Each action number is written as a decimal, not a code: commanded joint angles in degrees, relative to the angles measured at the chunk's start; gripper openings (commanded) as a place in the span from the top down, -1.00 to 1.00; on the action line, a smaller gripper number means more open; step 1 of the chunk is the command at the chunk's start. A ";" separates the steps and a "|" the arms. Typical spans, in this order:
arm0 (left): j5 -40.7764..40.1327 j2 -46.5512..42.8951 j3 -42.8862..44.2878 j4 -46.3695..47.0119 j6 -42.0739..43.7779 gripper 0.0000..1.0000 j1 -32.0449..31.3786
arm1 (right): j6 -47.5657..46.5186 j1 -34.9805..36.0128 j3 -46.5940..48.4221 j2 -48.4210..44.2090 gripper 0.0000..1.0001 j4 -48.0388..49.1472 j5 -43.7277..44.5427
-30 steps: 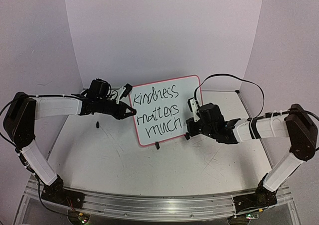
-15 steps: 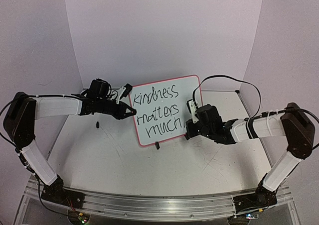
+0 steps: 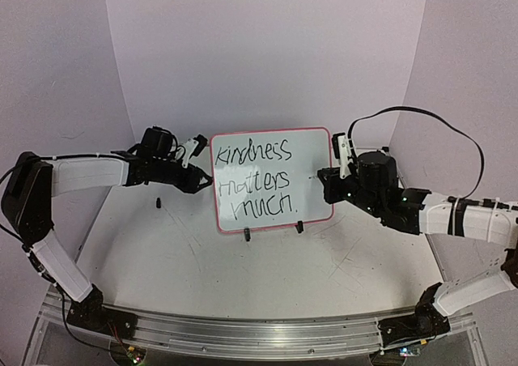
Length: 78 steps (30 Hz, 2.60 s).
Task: Write a sentence on the whiteboard
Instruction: Write a sentence on the whiteboard, then pick up the pen cap from the center of the board, then insert the whiteboard marker without the cap into the pen cap.
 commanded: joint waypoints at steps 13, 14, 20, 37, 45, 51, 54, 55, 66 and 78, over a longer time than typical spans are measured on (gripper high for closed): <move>-10.68 -25.50 -14.86 -5.59 -28.04 -0.19 5.01 | -3.24 -0.15 -2.94 -6.78 1.00 0.72 -0.46; -11.51 -23.88 -14.11 -7.59 -29.39 -0.18 5.95 | -3.25 -0.11 -3.28 -7.03 1.00 0.89 -0.63; -13.29 -9.45 -6.08 -14.09 -31.74 -0.18 12.69 | -2.68 -0.11 -4.58 -8.18 1.00 1.74 -2.57; -17.61 21.12 11.29 -16.90 -24.39 0.11 17.26 | -2.28 -0.15 -7.90 -13.18 1.00 2.03 -1.20; -20.26 21.28 9.71 -16.96 -23.78 0.20 17.23 | -1.91 -0.09 -7.57 -12.67 1.00 2.08 -1.52; -19.80 19.80 6.70 -17.03 -22.80 0.52 16.51 | -1.32 -0.10 -7.25 -12.74 1.00 2.05 -1.91; -20.23 17.93 4.76 -17.04 -22.51 0.69 16.30 | -1.62 -0.13 -6.68 -11.99 1.00 2.01 -2.00; -20.44 17.57 4.50 -17.04 -21.87 0.75 16.13 | -1.89 -0.15 -6.20 -11.36 1.00 1.95 -2.34; -21.43 -13.82 -6.42 -15.63 -15.00 1.00 -1.96 | -0.72 -2.21 7.56 -4.83 1.00 -3.68 -31.20; -26.52 -33.55 -21.60 8.86 1.68 1.00 -28.90 | -4.35 5.33 25.69 11.13 1.00 -12.22 -39.84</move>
